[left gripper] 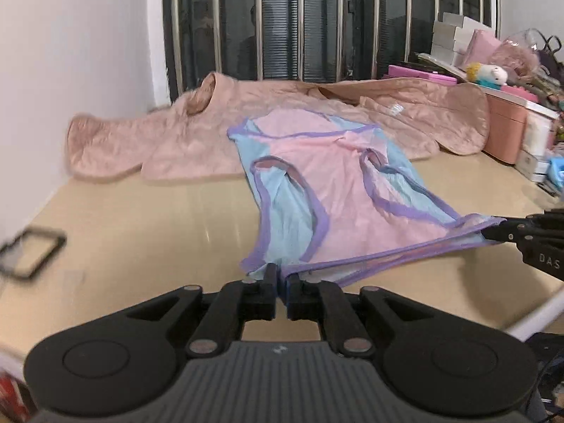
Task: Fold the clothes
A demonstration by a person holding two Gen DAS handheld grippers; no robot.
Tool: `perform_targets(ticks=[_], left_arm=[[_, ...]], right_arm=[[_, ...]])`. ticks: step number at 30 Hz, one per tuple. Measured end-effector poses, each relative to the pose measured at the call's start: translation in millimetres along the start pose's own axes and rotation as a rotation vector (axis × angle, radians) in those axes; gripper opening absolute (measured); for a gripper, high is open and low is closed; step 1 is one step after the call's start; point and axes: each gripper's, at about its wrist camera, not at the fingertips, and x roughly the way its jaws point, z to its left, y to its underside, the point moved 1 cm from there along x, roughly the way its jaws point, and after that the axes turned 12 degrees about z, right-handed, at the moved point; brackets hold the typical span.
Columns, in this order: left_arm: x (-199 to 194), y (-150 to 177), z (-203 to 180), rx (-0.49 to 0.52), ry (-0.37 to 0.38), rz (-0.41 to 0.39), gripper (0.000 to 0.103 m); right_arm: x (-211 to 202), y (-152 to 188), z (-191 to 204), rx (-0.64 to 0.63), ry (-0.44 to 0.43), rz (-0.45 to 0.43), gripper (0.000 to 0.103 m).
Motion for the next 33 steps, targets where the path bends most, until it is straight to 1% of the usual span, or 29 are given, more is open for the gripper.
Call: perform_targets(ticks=[1, 2, 3, 4, 5, 6, 8, 9, 11, 12, 13, 14, 16, 17, 19, 20, 22, 23, 24, 25, 26, 27, 28, 29, 31, 32, 33], left_arm=[[-5.7, 9.0, 4.0, -0.016, 0.036, 0.007, 0.024], [-9.9, 14.1, 9.5, -0.027, 0.085, 0.010, 0.044], [-16.6, 18.6, 16.4, -0.033, 0.132, 0.004, 0.045], [-23.1, 20.9, 25.1, -0.050, 0.169, -0.001, 0.045], [-27.0, 20.6, 32.3, -0.074, 0.182, 0.002, 0.045], [-31.2, 18.0, 43.6, -0.116, 0.177, 0.003, 0.046], [-27.9, 4.8, 60.2, -0.170, 0.161, 0.011, 0.047], [-23.3, -3.8, 67.1, -0.189, 0.154, 0.018, 0.047], [-1.7, -26.6, 70.0, -0.199, 0.095, 0.035, 0.047], [10.5, -38.3, 67.7, -0.192, 0.067, 0.028, 0.047], [22.9, -48.5, 64.1, -0.182, 0.048, 0.008, 0.047], [38.4, -58.7, 58.8, -0.184, 0.035, 0.005, 0.048], [62.9, -70.7, 51.7, -0.190, 0.021, 0.057, 0.048], [73.9, -75.9, 47.1, -0.174, 0.026, 0.084, 0.048], [85.2, -79.4, 42.1, -0.184, 0.020, 0.102, 0.048], [87.3, -78.4, 40.1, -0.178, 0.019, 0.093, 0.047], [91.3, -77.9, 35.5, -0.151, 0.015, 0.074, 0.034], [92.4, -77.9, 35.4, -0.146, 0.009, 0.071, 0.015], [93.4, -77.9, 35.3, -0.143, 0.002, 0.068, 0.003], [94.5, -77.9, 35.2, -0.139, -0.004, 0.065, 0.003], [93.2, -77.4, 40.5, -0.166, -0.005, 0.061, 0.002], [91.9, -76.9, 45.9, -0.194, -0.007, 0.057, 0.002], [96.0, -78.8, 51.6, -0.234, -0.009, 0.051, 0.002], [96.1, -78.1, 59.5, -0.267, 0.000, 0.052, 0.002], [96.1, -76.6, 75.5, -0.333, 0.018, 0.053, 0.002], [96.2, -76.0, 79.6, -0.349, 0.009, 0.048, 0.007], [93.8, -75.8, 82.3, -0.356, -0.005, 0.035, 0.023]], right_arm=[[-7.7, 8.7, 1.8, 0.006, -0.012, -0.004, 0.002], [-14.1, 17.1, 3.2, 0.011, -0.015, -0.004, 0.007], [-19.2, 25.1, 4.2, 0.013, -0.007, 0.001, 0.014], [-24.9, 32.6, 3.5, 0.030, -0.005, 0.004, 0.018], [-31.1, 37.4, 0.8, 0.058, -0.014, 0.000, 0.025], [-40.1, 41.6, -2.5, 0.074, -0.039, -0.008, 0.035], [-60.2, 46.2, -9.3, 0.082, -0.096, -0.027, 0.048], [-69.3, 44.7, -14.1, 0.094, -0.115, -0.048, 0.049], [-81.6, 38.1, -24.4, 0.113, -0.147, -0.096, 0.051], [-79.0, 29.3, -30.7, 0.116, -0.157, -0.128, 0.052], [-70.1, 18.3, -37.1, 0.113, -0.155, -0.142, 0.052], [-55.0, 5.1, -43.4, 0.106, -0.141, -0.137, 0.050], [-15.5, -23.2, -52.8, 0.085, -0.088, -0.078, 0.043], [3.4, -35.2, -54.5, 0.069, -0.071, -0.050, 0.035], [34.4, -55.7, -54.5, 0.041, -0.070, -0.005, 0.034], [45.7, -63.2, -53.4, 0.030, -0.072, 0.011, 0.034], [62.2, -73.5, -50.0, 0.015, -0.071, 0.032, 0.034], [69.6, -77.0, -48.3, 0.011, -0.073, 0.041, 0.034], [76.4, -78.9, -46.8, 0.011, -0.079, 0.050, 0.033], [82.2, -79.5, -44.9, 0.013, -0.080, 0.063, 0.031], [87.5, -79.1, -43.5, 0.014, -0.077, 0.080, 0.019], [89.9, -78.1, -44.2, 0.025, -0.075, 0.085, 0.004], [88.9, -76.2, -46.4, 0.047, -0.074, 0.077, 0.004], [87.8, -74.2, -48.6, 0.068, -0.073, 0.069, 0.000], [85.9, -72.7, -63.6, 0.170, -0.047, 0.060, 0.000], [85.0, -72.3, -72.8, 0.232, -0.029, 0.057, 0.001], [84.6, -71.4, -81.6, 0.285, -0.034, 0.057, 0.002]])
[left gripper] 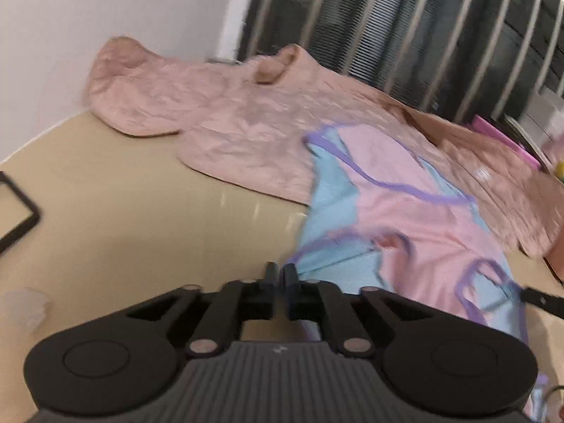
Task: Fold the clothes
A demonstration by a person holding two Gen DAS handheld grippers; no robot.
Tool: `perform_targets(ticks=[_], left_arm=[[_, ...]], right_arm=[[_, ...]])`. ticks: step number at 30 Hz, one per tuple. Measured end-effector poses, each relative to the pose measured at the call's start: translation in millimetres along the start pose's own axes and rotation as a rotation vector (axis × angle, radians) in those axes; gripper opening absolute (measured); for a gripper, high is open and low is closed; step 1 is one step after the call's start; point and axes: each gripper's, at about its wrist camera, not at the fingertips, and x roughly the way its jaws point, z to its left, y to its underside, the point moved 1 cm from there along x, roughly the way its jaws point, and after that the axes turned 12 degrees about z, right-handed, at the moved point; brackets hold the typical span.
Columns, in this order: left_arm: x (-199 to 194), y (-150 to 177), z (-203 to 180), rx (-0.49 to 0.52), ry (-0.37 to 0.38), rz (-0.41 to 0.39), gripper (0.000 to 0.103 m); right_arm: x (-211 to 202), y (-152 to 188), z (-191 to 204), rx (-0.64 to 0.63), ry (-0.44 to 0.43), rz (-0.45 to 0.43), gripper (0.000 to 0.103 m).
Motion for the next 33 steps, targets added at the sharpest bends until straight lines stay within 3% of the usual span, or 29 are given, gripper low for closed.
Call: perform_targets(ticks=[2, 4, 6, 9, 11, 14, 18, 21, 23, 25, 28, 33], left_arm=[[-13.3, 4.4, -0.4, 0.017, -0.021, -0.021, 0.036], [-36.2, 13.2, -4.6, 0.076, 0.000, -0.058, 0.036], [-49.6, 25.9, -16.6, 0.173, 0.085, -0.032, 0.036], [-46.8, 43.8, -36.8, 0.294, 0.127, 0.044, 0.034], [-43.0, 53.3, -44.1, 0.336, 0.111, 0.068, 0.023], [-44.6, 64.2, -40.7, 0.339, 0.074, 0.061, 0.020], [-56.8, 73.5, -26.8, 0.322, 0.075, 0.065, 0.021], [-63.1, 62.3, -29.8, 0.286, 0.157, 0.069, 0.025], [-58.3, 52.4, -38.6, 0.287, 0.199, 0.067, 0.029], [-44.8, 48.4, -50.7, 0.313, 0.159, 0.083, 0.029], [-32.0, 51.3, -62.6, 0.352, 0.126, 0.110, 0.024], [-32.3, 58.4, -60.3, 0.378, 0.126, 0.091, 0.005]], right_arm=[[-3.8, 1.3, -5.3, 0.030, -0.021, 0.013, 0.010], [-20.1, 11.6, 6.6, -0.036, -0.015, -0.005, 0.015], [-39.9, 25.3, 21.9, -0.120, -0.035, -0.034, 0.035], [-54.1, 44.8, 41.0, -0.237, -0.166, -0.001, 0.029], [-51.4, 55.8, 51.8, -0.291, -0.178, 0.028, 0.029], [-45.8, 69.4, 55.6, -0.291, -0.105, 0.075, 0.001], [-71.5, 93.0, 45.5, -0.246, -0.082, 0.084, 0.001], [-91.3, 98.4, 40.9, -0.239, -0.079, 0.061, 0.008], [-96.1, 89.2, 45.2, -0.240, -0.129, 0.021, 0.010], [-85.6, 76.1, 57.4, -0.258, -0.182, 0.003, 0.013], [-56.0, 60.6, 81.2, -0.307, -0.211, 0.036, 0.018], [-26.7, 60.1, 96.1, -0.328, -0.203, 0.086, 0.018]])
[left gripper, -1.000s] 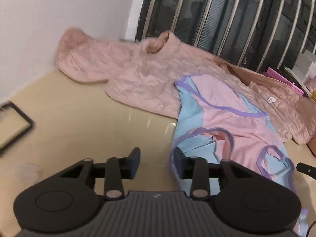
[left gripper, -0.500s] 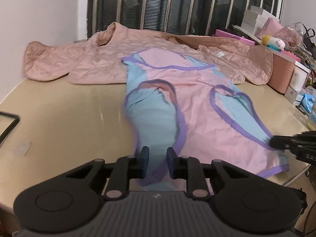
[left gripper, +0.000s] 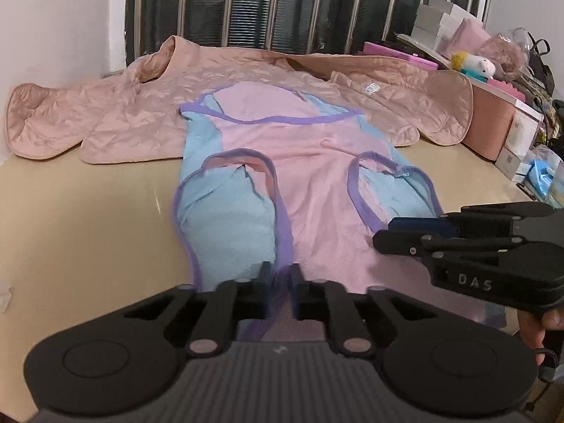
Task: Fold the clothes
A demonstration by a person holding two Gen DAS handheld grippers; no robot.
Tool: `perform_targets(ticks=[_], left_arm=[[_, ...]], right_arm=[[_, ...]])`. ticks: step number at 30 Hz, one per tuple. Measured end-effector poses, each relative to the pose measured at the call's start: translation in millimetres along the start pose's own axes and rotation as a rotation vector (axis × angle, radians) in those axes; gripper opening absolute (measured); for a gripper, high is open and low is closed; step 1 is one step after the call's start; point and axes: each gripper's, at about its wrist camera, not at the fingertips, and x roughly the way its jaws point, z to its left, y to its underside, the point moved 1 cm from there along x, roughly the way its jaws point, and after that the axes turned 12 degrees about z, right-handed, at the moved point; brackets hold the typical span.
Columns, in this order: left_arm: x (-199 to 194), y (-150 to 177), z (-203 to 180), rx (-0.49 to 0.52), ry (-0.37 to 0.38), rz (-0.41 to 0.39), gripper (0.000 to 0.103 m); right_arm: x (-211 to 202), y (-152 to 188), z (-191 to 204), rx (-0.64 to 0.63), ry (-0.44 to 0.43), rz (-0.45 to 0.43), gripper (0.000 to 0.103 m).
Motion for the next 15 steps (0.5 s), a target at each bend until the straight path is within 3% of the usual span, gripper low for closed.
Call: perform_targets(ticks=[1, 2, 4, 9, 15], left_arm=[[-0.8, -1.2, 0.5, -0.002, 0.008, -0.004, 0.003], [-1.7, -2.5, 1.1, -0.004, 0.016, -0.009, 0.000], [-5.6, -9.3, 4.9, -0.031, 0.047, -0.029, 0.000], [-7.4, -28.5, 12.3, -0.081, 0.078, -0.069, 0.000], [16.9, -41.0, 18.2, -0.113, 0.071, -0.018, 0.004]], right_arm=[[0.5, 1.0, 1.5, -0.009, 0.011, -0.008, 0.017], [0.1, 0.8, 2.0, -0.004, 0.011, -0.007, 0.006], [-3.6, -0.6, -0.1, 0.020, -0.002, -0.011, 0.001], [-24.9, -15.5, -6.8, 0.055, 0.006, -0.099, 0.001], [-5.6, -27.6, -19.9, 0.080, 0.040, -0.080, 0.002]])
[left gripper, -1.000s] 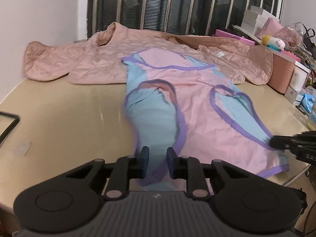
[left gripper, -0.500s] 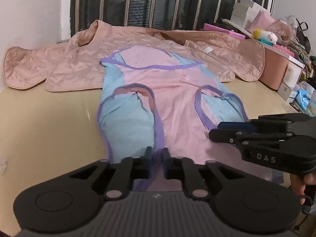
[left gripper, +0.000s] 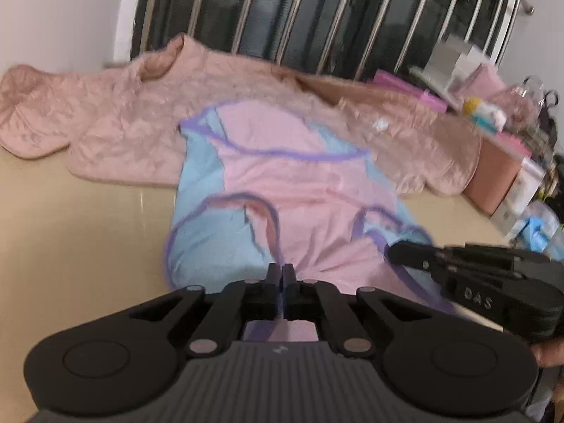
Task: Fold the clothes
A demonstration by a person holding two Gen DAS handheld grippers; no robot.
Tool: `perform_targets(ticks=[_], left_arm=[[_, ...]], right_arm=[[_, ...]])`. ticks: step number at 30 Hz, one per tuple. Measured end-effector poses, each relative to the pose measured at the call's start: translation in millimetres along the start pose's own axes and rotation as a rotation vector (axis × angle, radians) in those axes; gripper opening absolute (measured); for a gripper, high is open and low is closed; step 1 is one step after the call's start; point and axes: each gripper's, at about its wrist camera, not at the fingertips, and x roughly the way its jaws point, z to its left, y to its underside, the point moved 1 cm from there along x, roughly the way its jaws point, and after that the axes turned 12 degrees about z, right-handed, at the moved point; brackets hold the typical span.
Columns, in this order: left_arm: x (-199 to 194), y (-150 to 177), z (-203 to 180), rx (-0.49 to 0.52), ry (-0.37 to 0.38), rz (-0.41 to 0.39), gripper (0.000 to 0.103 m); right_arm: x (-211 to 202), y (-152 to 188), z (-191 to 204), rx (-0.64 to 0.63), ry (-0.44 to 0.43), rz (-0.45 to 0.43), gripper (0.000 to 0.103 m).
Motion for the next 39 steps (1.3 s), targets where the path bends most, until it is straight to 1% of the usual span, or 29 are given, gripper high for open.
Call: perform_targets(ticks=[2, 3, 4, 5, 6, 7, 9, 10, 11, 12, 14, 15, 18, 20, 21, 23, 24, 25, 26, 27, 28, 30, 32, 34, 35, 36, 37, 38, 39], left_arm=[[-1.0, 8.7, 1.2, 0.003, -0.031, 0.012, 0.005], [-9.4, 15.6, 3.4, -0.001, -0.039, 0.001, 0.011], [-18.0, 22.7, 5.6, -0.004, -0.047, -0.010, 0.015], [-31.0, 33.4, 10.9, -0.019, -0.042, -0.028, 0.027], [-44.1, 44.2, 16.2, -0.033, -0.037, -0.046, 0.035], [-57.3, 55.1, 21.5, -0.048, -0.031, -0.064, 0.035], [-75.3, 75.0, 27.6, -0.042, -0.030, -0.066, 0.035], [-80.7, 83.0, 25.6, -0.038, -0.033, -0.073, 0.033], [-86.0, 91.1, 23.6, -0.034, -0.037, -0.080, 0.026], [-88.9, 93.5, 19.9, -0.021, -0.044, -0.087, 0.015], [-90.6, 95.1, 10.5, 0.001, -0.067, -0.121, 0.012], [-87.9, 93.7, 5.6, 0.023, -0.065, -0.116, 0.009], [-74.4, 95.3, -7.8, 0.093, -0.098, -0.068, 0.009], [-65.8, 100.7, -6.6, 0.094, -0.129, -0.017, 0.009], [-68.6, 104.8, -5.5, 0.097, -0.119, -0.028, 0.010], [-77.3, 108.4, -1.2, 0.078, -0.049, -0.011, 0.011], [-84.2, 108.4, 5.3, 0.056, 0.003, -0.027, 0.015], [-90.3, 105.5, 9.8, 0.040, 0.014, -0.048, 0.017], [-96.5, 102.5, 14.3, 0.024, 0.024, -0.070, 0.025], [-97.2, 97.5, 17.6, 0.023, 0.002, -0.087, 0.028], [-94.1, 92.3, 20.0, 0.034, -0.038, -0.093, 0.028], [-82.0, 85.9, 22.4, 0.070, -0.081, -0.057, 0.028], [-71.1, 84.6, 23.4, 0.096, -0.064, -0.023, 0.028], [-62.5, 85.3, 25.3, 0.098, -0.048, 0.000, 0.028], [-61.8, 85.4, 26.5, 0.089, -0.055, -0.004, 0.025], [-61.2, 85.5, 27.7, 0.080, -0.063, -0.009, 0.021], [-60.5, 85.6, 28.9, 0.071, -0.071, -0.013, 0.007], [-59.7, 84.6, 32.7, 0.039, -0.071, -0.010, 0.005], [-60.3, 84.4, 38.4, -0.002, -0.052, -0.010, 0.005]], right_arm=[[12.0, 0.9, -4.6, 0.006, 0.034, 0.020, 0.002], [14.7, 2.3, -5.7, 0.008, 0.067, 0.031, 0.008], [13.2, 4.5, -7.3, 0.010, 0.097, 0.030, 0.009], [4.9, 8.3, -8.6, 0.007, 0.116, 0.009, 0.014], [-8.3, 13.6, -9.0, -0.006, 0.117, -0.023, 0.021], [-23.3, 20.7, -8.9, -0.017, 0.107, -0.053, 0.024], [-50.7, 37.9, -7.4, -0.023, 0.076, -0.090, 0.025], [-62.2, 49.9, -6.1, -0.025, 0.043, -0.087, 0.025], [-70.1, 62.0, -4.1, -0.024, 0.008, -0.074, 0.024], [-73.6, 70.4, -2.1, -0.015, -0.010, -0.063, 0.019], [-76.5, 82.6, 1.4, 0.004, -0.025, -0.053, 0.012], [-75.6, 85.9, 3.1, 0.008, -0.021, -0.045, 0.011], [-65.9, 87.5, 7.9, -0.001, 0.022, -0.010, 0.008], [-64.8, 92.4, 8.6, -0.007, 0.035, 0.003, 0.008], [-64.7, 95.2, 8.7, -0.009, 0.038, 0.006, 0.008], [-64.5, 100.9, 8.9, -0.012, 0.046, 0.013, 0.008], [-65.1, 102.6, 8.5, -0.010, 0.048, 0.015, 0.008], [-66.4, 103.0, 7.7, -0.003, 0.050, 0.015, 0.009], [-67.8, 103.5, 6.8, 0.004, 0.052, 0.016, 0.009], [-69.1, 103.6, 6.4, 0.005, 0.052, 0.017, 0.009], [-69.7, 103.4, 6.9, 0.000, 0.052, 0.018, 0.009], [-68.3, 103.1, 8.3, -0.015, 0.056, 0.019, 0.009], [-67.1, 103.3, 9.4, -0.017, 0.059, 0.018, 0.009], [-66.7, 104.2, 9.8, -0.012, 0.059, 0.014, 0.009], [-67.1, 105.4, 9.0, -0.004, 0.056, 0.011, 0.009], [-67.4, 106.7, 8.3, 0.003, 0.052, 0.007, 0.010], [-67.7, 107.5, 7.7, 0.009, 0.049, 0.005, 0.010], [-67.9, 108.0, 7.3, 0.013, 0.047, 0.003, 0.010], [-67.9, 108.1, 7.3, 0.013, 0.047, 0.004, 0.010]])
